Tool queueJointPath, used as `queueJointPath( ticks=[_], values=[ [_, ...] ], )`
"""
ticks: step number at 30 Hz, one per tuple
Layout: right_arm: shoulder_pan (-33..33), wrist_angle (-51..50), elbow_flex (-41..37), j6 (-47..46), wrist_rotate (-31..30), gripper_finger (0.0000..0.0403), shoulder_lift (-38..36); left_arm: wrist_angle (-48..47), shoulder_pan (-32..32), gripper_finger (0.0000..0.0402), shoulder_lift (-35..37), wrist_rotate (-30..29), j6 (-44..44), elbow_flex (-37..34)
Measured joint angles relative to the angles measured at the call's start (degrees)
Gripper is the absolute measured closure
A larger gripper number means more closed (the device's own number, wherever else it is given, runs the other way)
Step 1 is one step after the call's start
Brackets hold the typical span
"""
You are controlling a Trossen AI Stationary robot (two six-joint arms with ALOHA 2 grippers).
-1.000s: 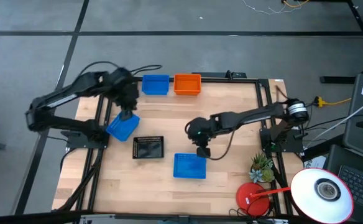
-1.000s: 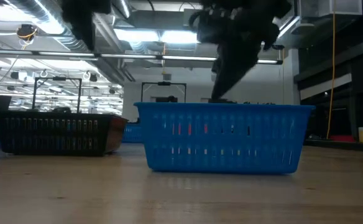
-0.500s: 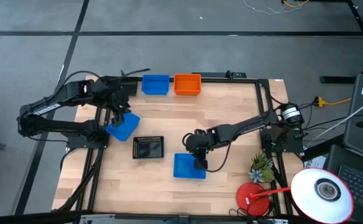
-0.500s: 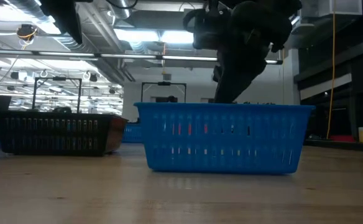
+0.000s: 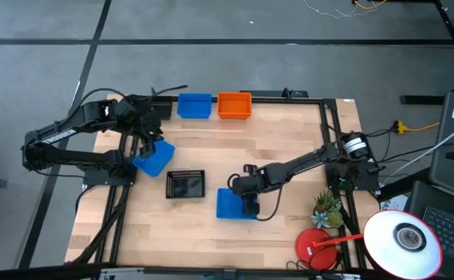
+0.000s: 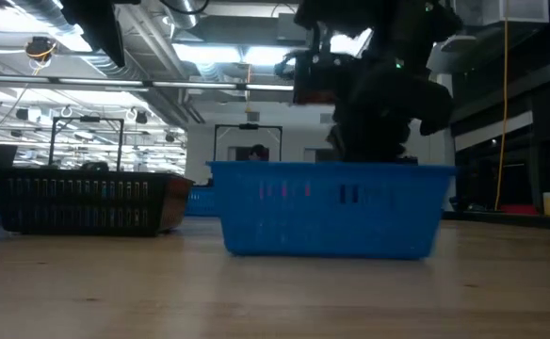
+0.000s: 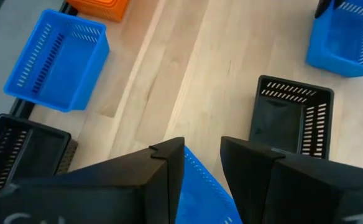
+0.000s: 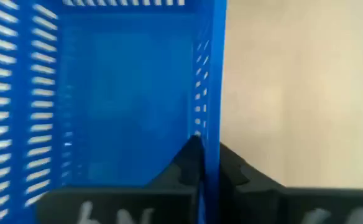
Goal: Stack baskets by color
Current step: Stack the bottom blue bin on the top blue bin
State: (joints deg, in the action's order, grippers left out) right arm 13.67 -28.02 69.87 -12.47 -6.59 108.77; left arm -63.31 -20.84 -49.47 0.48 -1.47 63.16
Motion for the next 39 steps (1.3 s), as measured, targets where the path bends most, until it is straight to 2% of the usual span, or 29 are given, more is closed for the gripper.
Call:
queueJointPath(
  ticks=[4,8,11,13,15,17,20,23,28,33,34,39],
  values=[
    [-1.36,-2.86,2.28,8.04,-10.08,0.0399,-2.45,0.0,0.0,0.0305,0.0,-0.01,1.36,0.02],
    [-6.09,-4.65,7.54,18.19,-17.93,0.0401,-4.68,0.56,-0.02,0.0305,0.0,-0.45,-0.1,0.02],
    [-11.53,-3.67,13.62,26.14,-21.13,0.0401,-5.2,2.66,-0.01,0.0305,0.0,-1.62,-0.57,0.01],
    [-16.15,-0.33,17.22,30.65,-20.98,0.0401,-5.2,4.24,0.0,0.0305,-0.02,-2.48,-0.59,0.02],
    [-21.21,5.86,20.02,34.56,-18.63,0.0401,-5.2,5.87,0.0,0.0305,0.0,-3.16,-0.59,0.02],
    [-26.39,12.54,21.81,36.93,-13.73,0.0402,-5.2,7.37,-0.02,0.0305,-0.01,-3.19,-0.61,0.01],
    [-33.68,22.9,24.28,37.71,-5.25,0.0402,-3.93,9.73,0.0,0.0305,-0.02,-3.22,-1.84,0.01],
    [-39.31,28.32,28.5,35.23,0.81,0.0402,-0.15,11.53,0.0,0.0305,-0.02,-3.2,-4.21,0.0],
    [-43.95,23.5,43.35,33.94,10.79,0.0403,11.8,14.07,-0.02,0.0305,-0.02,-3.23,-5.14,0.0],
    [-46.01,2.99,63.81,35.47,18.99,0.0403,24.96,14.12,0.0,0.0305,-0.02,-3.2,-4.85,0.0],
    [-46.52,1.13,65.33,35.46,20.4,0.0403,26.64,14.1,-0.02,0.0305,-0.02,-3.2,-4.75,0.0],
    [-48.63,2.96,58.6,35.39,24.17,0.0403,26.73,13.99,-0.02,0.0305,-0.01,-3.02,-4.74,0.0]
  ],
)
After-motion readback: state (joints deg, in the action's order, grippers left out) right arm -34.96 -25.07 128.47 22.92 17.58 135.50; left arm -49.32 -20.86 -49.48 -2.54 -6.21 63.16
